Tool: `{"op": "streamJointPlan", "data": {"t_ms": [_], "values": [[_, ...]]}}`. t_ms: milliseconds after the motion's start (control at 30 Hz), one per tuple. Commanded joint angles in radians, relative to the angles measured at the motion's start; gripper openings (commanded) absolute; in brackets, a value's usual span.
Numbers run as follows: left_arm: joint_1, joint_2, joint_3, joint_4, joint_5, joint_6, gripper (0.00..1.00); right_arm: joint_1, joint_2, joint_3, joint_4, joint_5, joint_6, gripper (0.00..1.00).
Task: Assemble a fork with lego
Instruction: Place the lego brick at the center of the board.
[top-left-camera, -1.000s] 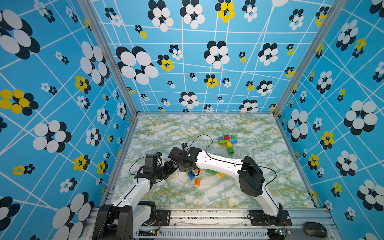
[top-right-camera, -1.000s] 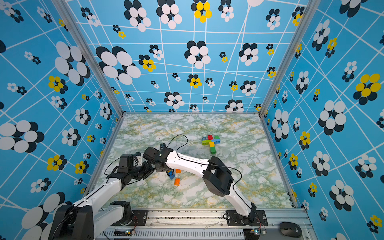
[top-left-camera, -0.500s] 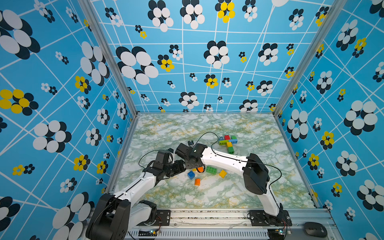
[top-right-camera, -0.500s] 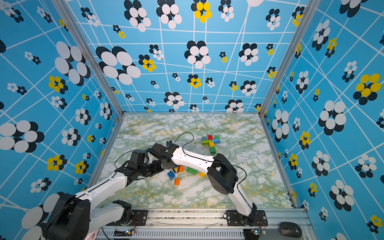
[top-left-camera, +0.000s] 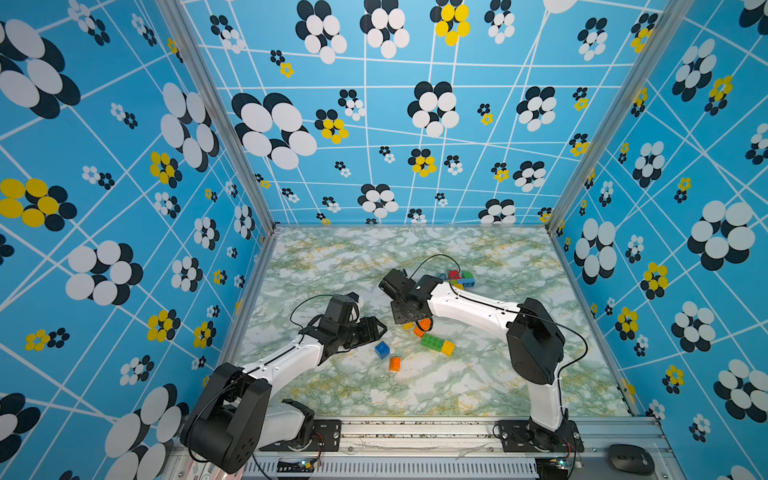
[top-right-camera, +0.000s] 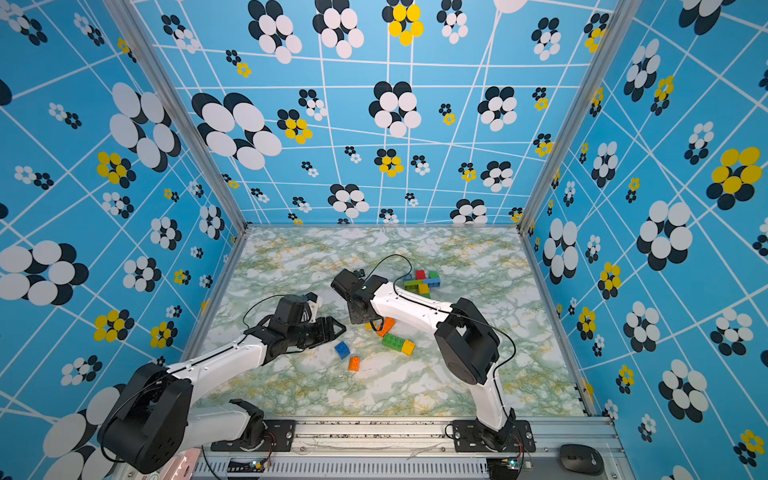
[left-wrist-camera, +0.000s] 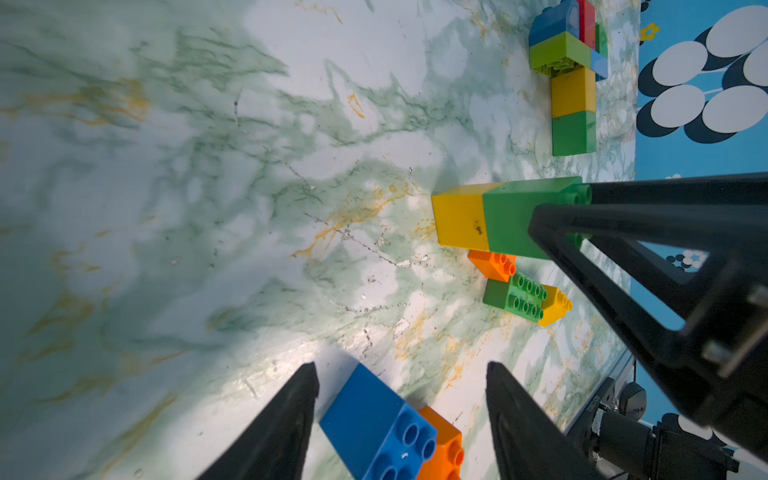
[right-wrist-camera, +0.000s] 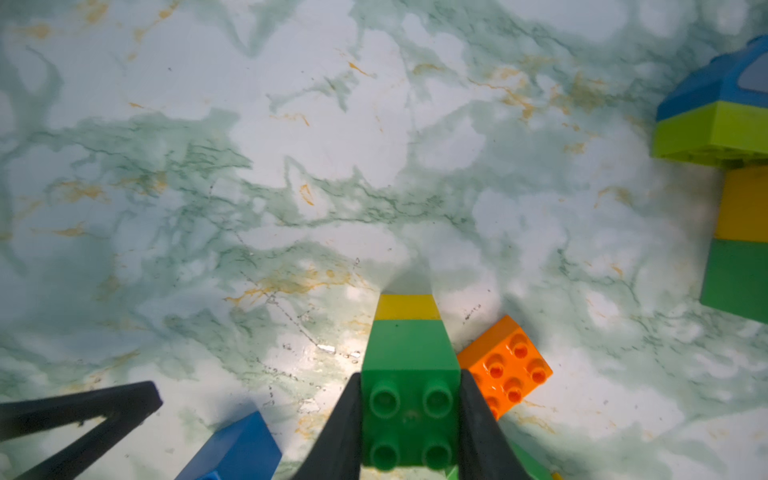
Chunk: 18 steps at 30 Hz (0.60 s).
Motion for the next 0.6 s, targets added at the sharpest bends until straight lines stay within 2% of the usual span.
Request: {"op": "streamJointPlan", "data": {"t_ms": [0, 133, 200, 267, 367, 400, 467, 567], "values": [[0.025, -0.006, 0.034, -0.021, -0.01, 0.023, 0.67, -0.008, 0.106, -0.04, -0.005, -0.147, -0.206, 0.0], [0.036, -0.023, 0.037, -0.048, -0.012, 0.046, 0.67, -0.03, 0.104, -0.02, -0.009, -0.169, -0.277, 0.01], [0.036, -0.033, 0.036, -0.054, -0.017, 0.049, 0.68, -0.035, 0.102, 0.019, -0.017, -0.174, -0.283, 0.13], [0.037, -0.045, 0.03, -0.054, -0.022, 0.047, 0.68, -0.039, 0.092, 0.042, -0.015, -0.174, -0.277, 0.32], [0.041, -0.065, 0.026, -0.055, -0.029, 0.039, 0.72, -0.044, 0.056, 0.089, 0.009, -0.153, -0.252, 0.74], [0.041, -0.077, 0.026, -0.057, -0.034, 0.036, 0.73, -0.047, 0.04, 0.113, 0.017, -0.148, -0.243, 0.81], [0.043, -0.102, 0.026, -0.066, -0.046, 0.037, 0.75, -0.053, 0.012, 0.151, 0.033, -0.145, -0.236, 0.87], [0.042, -0.131, 0.041, -0.094, -0.054, 0.054, 0.76, -0.054, -0.044, 0.157, 0.061, -0.122, -0.231, 0.87]]}}
